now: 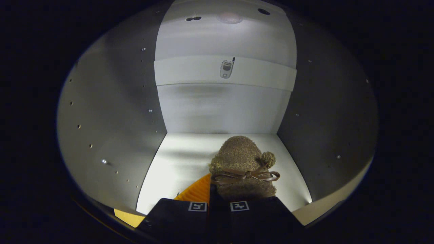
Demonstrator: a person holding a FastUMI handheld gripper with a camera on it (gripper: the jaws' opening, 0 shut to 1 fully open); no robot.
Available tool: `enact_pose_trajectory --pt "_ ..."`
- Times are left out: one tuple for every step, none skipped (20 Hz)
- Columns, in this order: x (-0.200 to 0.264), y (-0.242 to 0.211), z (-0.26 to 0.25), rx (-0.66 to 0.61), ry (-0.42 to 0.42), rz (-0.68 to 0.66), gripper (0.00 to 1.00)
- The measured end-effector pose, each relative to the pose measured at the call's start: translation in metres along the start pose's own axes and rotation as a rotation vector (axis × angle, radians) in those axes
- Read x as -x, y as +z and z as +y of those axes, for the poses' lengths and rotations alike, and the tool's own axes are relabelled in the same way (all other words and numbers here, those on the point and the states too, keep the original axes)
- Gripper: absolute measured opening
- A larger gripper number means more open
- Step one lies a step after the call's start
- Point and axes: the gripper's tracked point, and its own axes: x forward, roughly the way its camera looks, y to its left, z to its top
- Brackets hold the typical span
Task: Open the shoe cabinet door, grab the shoes and put them into the shoe cabinet, then close the shoe cabinet door.
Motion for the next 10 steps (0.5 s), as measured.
enact_pose_trajectory --pt "-0.007 0.006 0.002 0.009 -0.004 -0.006 0.10" --pt "-0.013 0.010 0.004 0.013 -0.012 -0.013 0.10" --pt "-0.019 0.012 0.006 0.011 -0.017 -0.017 0.10" --pt "-0.026 0.012 0.008 0.003 -0.022 -0.017 0.10" --pt "-0.032 0.011 0.009 -0.001 -0.029 -0.011 0.10" --pt "-0.039 0.009 0.009 -0.008 -0.035 -0.003 0.10" --pt "-0.044 0.007 0.009 -0.016 -0.036 0.009 0.10" --pt "-0.049 0.004 0.009 -0.018 -0.039 0.017 0.10" --pt "-0.054 0.002 0.008 -0.008 -0.045 0.021 0.10" --pt "-0.055 0.001 0.007 0.005 -0.046 0.019 0.11"
